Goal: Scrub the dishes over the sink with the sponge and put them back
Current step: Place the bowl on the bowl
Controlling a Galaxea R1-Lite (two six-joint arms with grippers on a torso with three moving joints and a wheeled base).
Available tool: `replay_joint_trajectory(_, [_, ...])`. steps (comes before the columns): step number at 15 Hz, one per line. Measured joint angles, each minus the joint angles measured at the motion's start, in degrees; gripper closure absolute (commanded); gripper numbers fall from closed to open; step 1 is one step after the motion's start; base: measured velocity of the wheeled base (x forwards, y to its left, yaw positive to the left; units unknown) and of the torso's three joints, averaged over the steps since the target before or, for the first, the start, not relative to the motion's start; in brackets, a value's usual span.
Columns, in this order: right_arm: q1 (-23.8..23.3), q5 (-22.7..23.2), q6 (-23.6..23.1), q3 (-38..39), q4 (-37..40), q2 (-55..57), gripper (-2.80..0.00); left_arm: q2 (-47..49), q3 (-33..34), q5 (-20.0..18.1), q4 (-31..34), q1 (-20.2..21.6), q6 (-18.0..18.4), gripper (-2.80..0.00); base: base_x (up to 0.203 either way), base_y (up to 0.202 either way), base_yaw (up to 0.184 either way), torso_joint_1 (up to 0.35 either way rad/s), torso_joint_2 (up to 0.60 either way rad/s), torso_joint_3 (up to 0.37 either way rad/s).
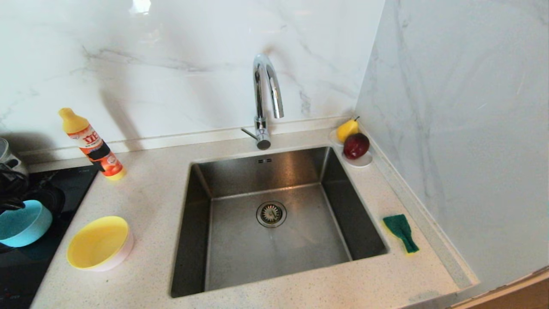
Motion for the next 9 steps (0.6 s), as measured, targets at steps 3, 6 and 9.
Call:
replay_joint_trajectory(3, [0.0, 0.0, 0.0, 0.0, 0.0, 0.0, 0.00, 5.4, -4.9, 0.0, 0.9, 4.9, -1.0, -2.80, 0.000, 0.000, 0.000, 0.000, 0.00, 0.000])
replay_joint_trajectory(6, [0.0, 0.0, 0.0, 0.0, 0.0, 0.0, 0.00, 10.0, -10.0, -2.2, 4.1, 8.3, -2.1, -2.80, 0.000, 0.000, 0.000, 0.000, 0.00, 0.000])
replay_joint_trajectory(9, [0.0, 0.0, 0.0, 0.0, 0.0, 0.0, 0.00, 13.2, -12.8, -5.4, 4.7, 10.4, -3.2, -2.80, 0.000, 0.000, 0.000, 0.000, 0.00, 0.000])
